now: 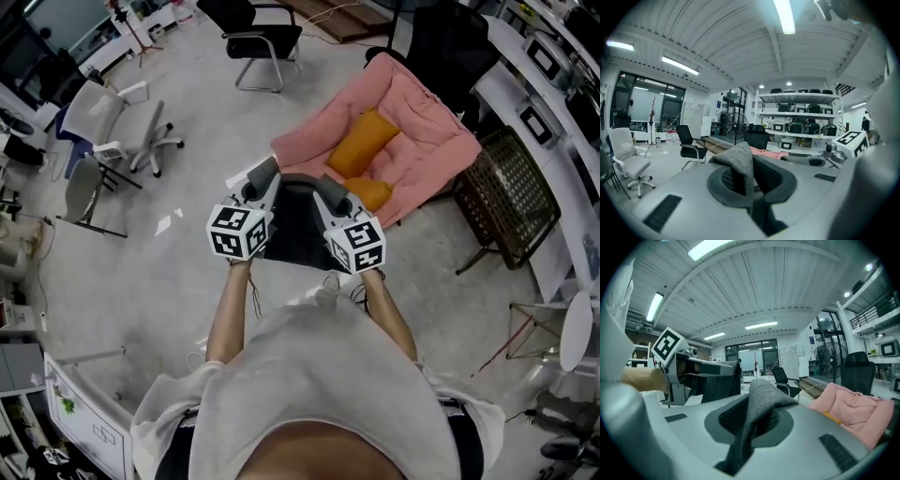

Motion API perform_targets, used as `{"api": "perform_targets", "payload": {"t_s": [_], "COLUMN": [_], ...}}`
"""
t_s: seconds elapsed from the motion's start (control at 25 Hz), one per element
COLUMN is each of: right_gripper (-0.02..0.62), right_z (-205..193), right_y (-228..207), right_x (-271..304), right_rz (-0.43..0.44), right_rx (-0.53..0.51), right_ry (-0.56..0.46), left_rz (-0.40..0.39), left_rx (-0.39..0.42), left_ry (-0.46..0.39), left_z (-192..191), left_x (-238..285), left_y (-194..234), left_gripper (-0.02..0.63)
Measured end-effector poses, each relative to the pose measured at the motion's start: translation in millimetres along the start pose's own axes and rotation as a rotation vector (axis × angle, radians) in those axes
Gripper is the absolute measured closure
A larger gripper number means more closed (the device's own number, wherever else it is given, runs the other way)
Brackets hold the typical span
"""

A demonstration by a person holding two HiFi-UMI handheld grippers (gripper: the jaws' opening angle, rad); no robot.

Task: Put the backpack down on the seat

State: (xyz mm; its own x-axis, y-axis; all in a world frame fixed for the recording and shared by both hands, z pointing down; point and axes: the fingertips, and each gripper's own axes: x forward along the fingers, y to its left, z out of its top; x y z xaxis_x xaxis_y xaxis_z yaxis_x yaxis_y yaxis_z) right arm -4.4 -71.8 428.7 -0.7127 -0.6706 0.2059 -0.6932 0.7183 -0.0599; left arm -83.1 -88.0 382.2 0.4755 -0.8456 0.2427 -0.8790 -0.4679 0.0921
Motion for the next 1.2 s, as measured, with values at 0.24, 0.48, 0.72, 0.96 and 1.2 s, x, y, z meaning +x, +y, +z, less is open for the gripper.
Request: {"api": "perform_targets", "payload": {"t_s": [0.24,0.48,0.72,0.96,1.2], "right_gripper": [0.569,0.569,0.569,0.569,0.569], "right_z": [5.6,13.3,15.3,20.3,25.1], "right_y": [-30.6,-57.5,-88.5,-124.1,-160.2], "right_x": [33.2,59.2,86.3,121.5,161.6], "right_rz": [0.060,0.094,0.090,0.057,0.019], "right_rx": [0.004,0.012,0.024,0.026,0.030], "right_ry": [0.000,-0.007,-0.003,0.013,0.035], "left_rz": [0.053,0.085,0.079,0.043,-0.003], "left_rx": [-0.011,-0.030,-0.033,-0.024,-0.017], "left_ry": [-0.009,-0.013,-0.011,-0.014,-0.012], "left_z": [12.4,18.6,21.3,31.5,45.3], "left_x": [40.9,72.2,102.2,143.7,196.1], "left_y": [22.3,40.6,56.2,79.5,110.1], "left_gripper": [0.574,0.574,0.574,0.574,0.574]}}
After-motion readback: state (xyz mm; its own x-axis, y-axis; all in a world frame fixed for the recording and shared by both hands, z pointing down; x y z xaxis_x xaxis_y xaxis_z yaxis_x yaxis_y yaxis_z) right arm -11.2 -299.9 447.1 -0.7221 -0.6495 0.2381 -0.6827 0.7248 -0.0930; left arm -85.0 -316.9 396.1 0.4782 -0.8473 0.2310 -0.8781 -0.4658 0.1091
